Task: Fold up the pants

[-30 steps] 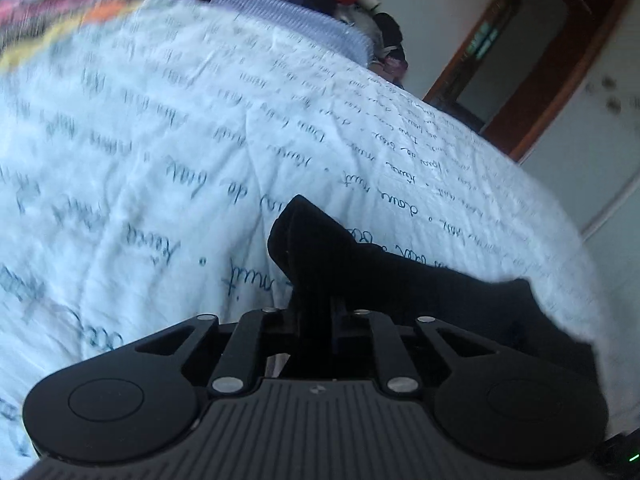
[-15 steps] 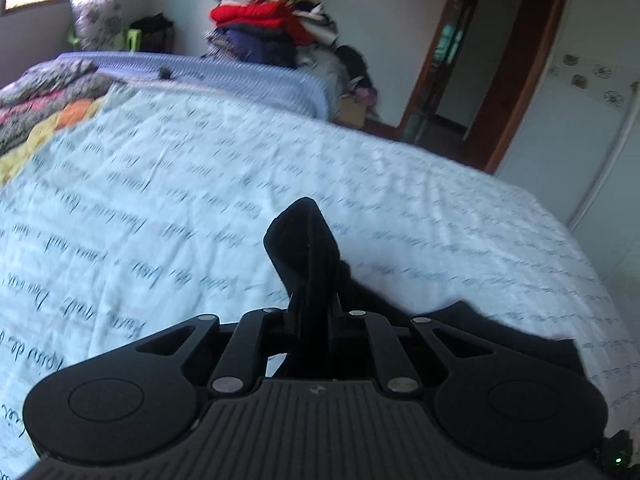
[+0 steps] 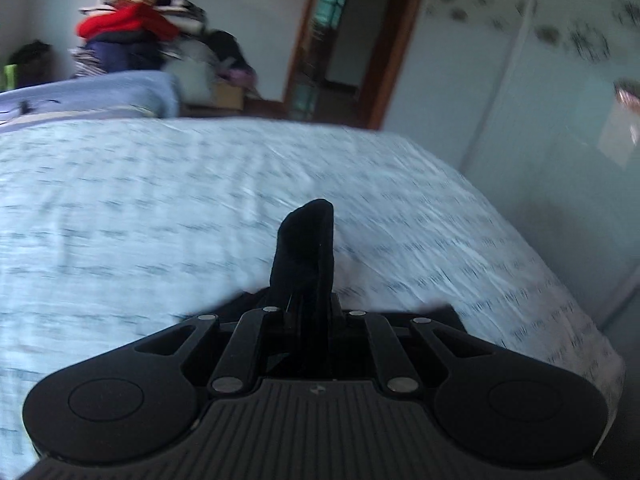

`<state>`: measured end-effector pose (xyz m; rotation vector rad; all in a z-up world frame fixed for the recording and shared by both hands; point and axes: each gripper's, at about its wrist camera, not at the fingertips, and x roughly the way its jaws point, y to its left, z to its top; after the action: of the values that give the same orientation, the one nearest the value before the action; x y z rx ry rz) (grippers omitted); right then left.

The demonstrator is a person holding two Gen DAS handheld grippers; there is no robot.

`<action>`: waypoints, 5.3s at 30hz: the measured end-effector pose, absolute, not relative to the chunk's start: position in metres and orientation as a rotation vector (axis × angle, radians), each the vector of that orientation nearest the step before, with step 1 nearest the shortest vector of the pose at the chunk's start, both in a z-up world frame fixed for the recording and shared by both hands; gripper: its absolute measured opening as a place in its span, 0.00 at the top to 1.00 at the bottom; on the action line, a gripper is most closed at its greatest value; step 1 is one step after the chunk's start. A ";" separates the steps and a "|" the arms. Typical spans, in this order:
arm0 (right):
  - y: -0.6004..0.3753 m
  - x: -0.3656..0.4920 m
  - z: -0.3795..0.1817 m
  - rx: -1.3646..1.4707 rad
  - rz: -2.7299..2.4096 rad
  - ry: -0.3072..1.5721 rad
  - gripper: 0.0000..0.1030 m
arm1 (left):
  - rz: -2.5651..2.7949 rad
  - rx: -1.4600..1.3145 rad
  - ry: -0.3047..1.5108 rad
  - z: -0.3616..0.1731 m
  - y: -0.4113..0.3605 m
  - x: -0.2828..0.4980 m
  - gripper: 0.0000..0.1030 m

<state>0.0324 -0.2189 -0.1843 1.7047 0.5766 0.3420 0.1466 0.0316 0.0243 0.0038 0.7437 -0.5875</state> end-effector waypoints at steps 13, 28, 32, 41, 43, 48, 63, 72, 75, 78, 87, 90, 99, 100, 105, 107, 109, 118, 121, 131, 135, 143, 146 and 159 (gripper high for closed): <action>-0.275 -0.023 -0.174 1.444 0.288 0.596 0.81 | -0.657 0.176 0.821 -0.027 -0.059 0.136 0.89; -0.389 -0.069 -0.133 1.081 0.083 0.448 0.69 | -0.872 0.017 1.006 -0.082 -0.103 0.107 0.84; -0.406 -0.045 -0.128 1.017 0.113 0.564 0.69 | -0.908 -0.007 0.913 -0.059 -0.071 0.093 0.74; -0.371 0.044 -0.106 0.691 0.274 0.755 0.38 | -0.595 0.135 0.704 -0.038 0.021 0.083 0.49; -0.366 0.057 -0.107 0.641 0.261 0.791 0.38 | -0.532 0.099 0.701 -0.041 0.039 0.090 0.49; -0.342 0.072 -0.108 0.571 0.311 0.848 0.38 | -0.446 0.047 0.712 -0.052 0.057 0.105 0.41; -0.344 0.084 -0.103 0.579 0.282 0.867 0.58 | -0.434 0.065 0.717 -0.060 0.065 0.104 0.33; -0.356 0.085 -0.135 0.884 0.382 0.937 0.44 | -0.425 0.142 0.694 -0.072 0.045 0.093 0.27; -0.367 0.086 -0.140 0.941 0.364 0.932 0.51 | -0.439 0.135 0.698 -0.069 0.050 0.092 0.26; -0.382 0.082 -0.141 0.966 0.330 0.952 0.52 | -0.441 0.140 0.700 -0.069 0.051 0.091 0.26; -0.378 0.091 -0.139 0.968 0.353 1.046 0.42 | -0.441 0.135 0.695 -0.070 0.048 0.093 0.26; -0.374 0.097 -0.145 1.063 0.371 1.050 0.28 | -0.444 0.130 0.696 -0.068 0.050 0.092 0.26; -0.371 0.100 -0.139 1.056 0.393 1.044 0.33 | -0.459 0.137 0.692 -0.064 0.049 0.090 0.25; -0.374 0.099 -0.136 1.028 0.376 1.042 0.33 | -0.459 0.138 0.692 -0.064 0.049 0.090 0.25; -0.383 0.099 -0.140 1.041 0.333 1.046 0.32 | -0.456 0.142 0.694 -0.067 0.045 0.089 0.25; -0.379 0.105 -0.149 1.089 0.369 1.054 0.26 | -0.458 0.142 0.692 -0.066 0.044 0.090 0.25; -0.376 0.111 -0.150 1.130 0.382 1.056 0.14 | -0.460 0.141 0.695 -0.066 0.045 0.091 0.25; -0.367 0.110 -0.152 1.227 0.521 1.022 0.09 | -0.451 0.141 0.705 -0.068 0.048 0.092 0.24; -0.358 0.111 -0.151 1.121 0.513 1.038 0.14 | -0.451 0.148 0.704 -0.068 0.047 0.092 0.24; -0.346 0.106 -0.138 0.812 0.448 0.964 0.88 | -0.456 0.168 0.696 -0.062 0.044 0.090 0.21; -0.360 0.111 -0.118 0.751 0.458 0.940 0.89 | -0.470 0.151 0.673 -0.053 0.035 0.090 0.20; -0.411 0.104 -0.127 0.653 0.362 0.996 0.89 | -0.479 0.134 0.722 -0.077 0.012 0.087 0.11; -0.415 0.104 -0.139 0.682 0.345 0.994 0.88 | -0.454 0.169 0.725 -0.080 0.005 0.087 0.13; -0.376 0.137 -0.118 0.815 0.357 0.746 0.50 | -0.418 0.111 0.715 -0.086 -0.025 0.162 0.14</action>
<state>0.1372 -0.3761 -0.1183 0.8152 0.7459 0.3573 0.1622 -0.0251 -0.0860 0.1113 0.7151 -0.4182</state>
